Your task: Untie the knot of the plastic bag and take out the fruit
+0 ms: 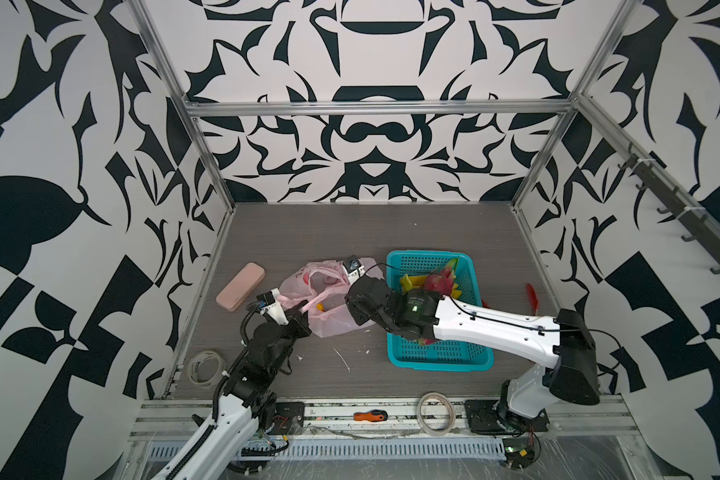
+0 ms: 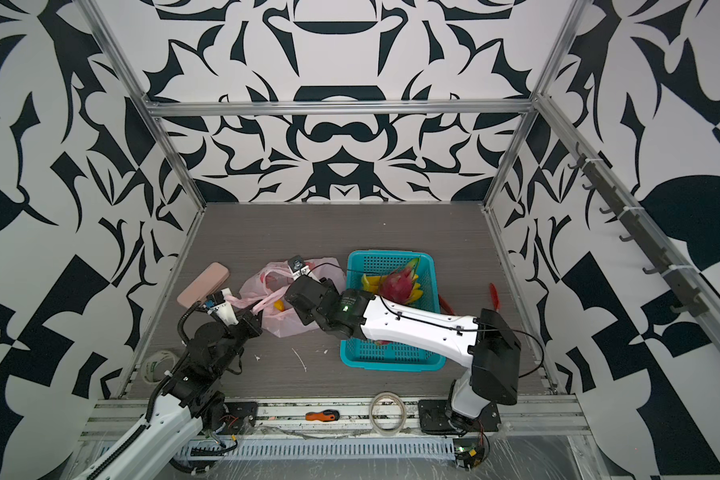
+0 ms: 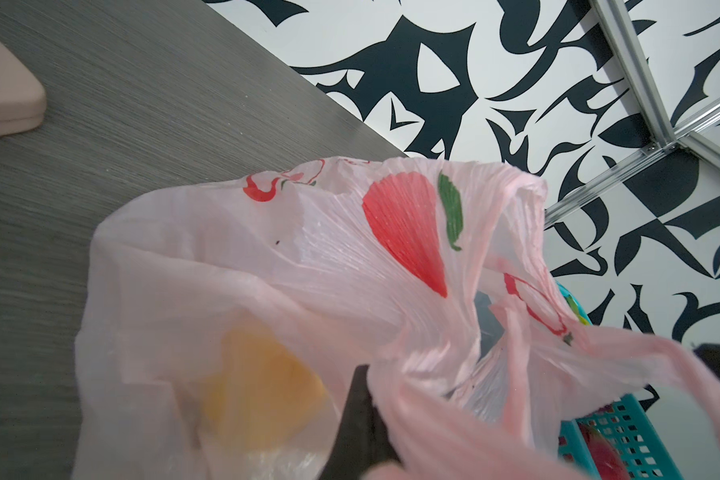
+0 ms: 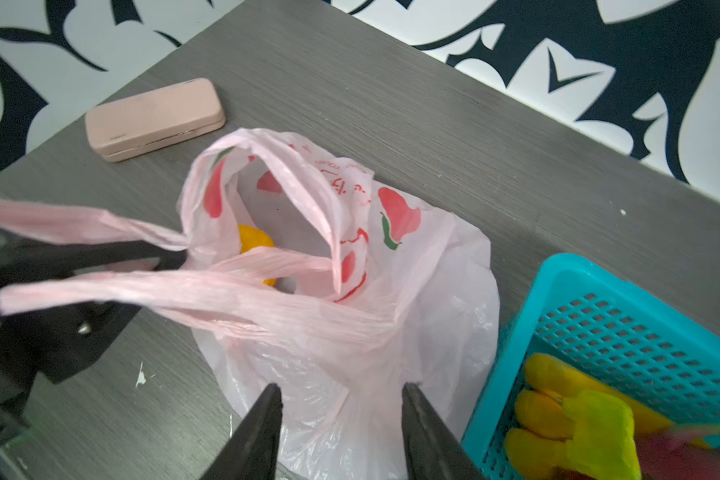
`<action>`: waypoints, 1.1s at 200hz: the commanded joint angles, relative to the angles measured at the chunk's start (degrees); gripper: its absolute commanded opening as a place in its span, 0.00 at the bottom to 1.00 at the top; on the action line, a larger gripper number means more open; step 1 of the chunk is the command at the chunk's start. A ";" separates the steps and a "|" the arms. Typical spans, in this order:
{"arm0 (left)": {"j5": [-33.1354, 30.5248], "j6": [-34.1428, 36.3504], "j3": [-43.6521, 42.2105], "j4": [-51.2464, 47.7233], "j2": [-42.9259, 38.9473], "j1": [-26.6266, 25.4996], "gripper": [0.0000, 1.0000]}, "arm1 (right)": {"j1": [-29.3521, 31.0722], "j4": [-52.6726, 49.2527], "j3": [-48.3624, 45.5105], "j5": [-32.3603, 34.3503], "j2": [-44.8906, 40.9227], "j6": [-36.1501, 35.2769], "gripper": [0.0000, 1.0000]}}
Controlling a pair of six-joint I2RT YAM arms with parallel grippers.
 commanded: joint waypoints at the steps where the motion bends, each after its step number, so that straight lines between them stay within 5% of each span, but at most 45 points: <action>1: -0.25 0.00 0.95 -1.34 -1.24 -0.20 0.00 | 0.54 0.10 2.39 -2.57 2.77 3.81 0.40; 111: 1.10 1.25 2.53 -14.82 -13.48 -0.20 0.00 | -2.29 9.01 12.39 -8.12 20.49 10.81 0.33; 220: 3.58 3.44 4.27 -16.18 -15.38 -0.20 0.00 | -6.00 18.72 11.59 -20.59 25.61 14.13 0.69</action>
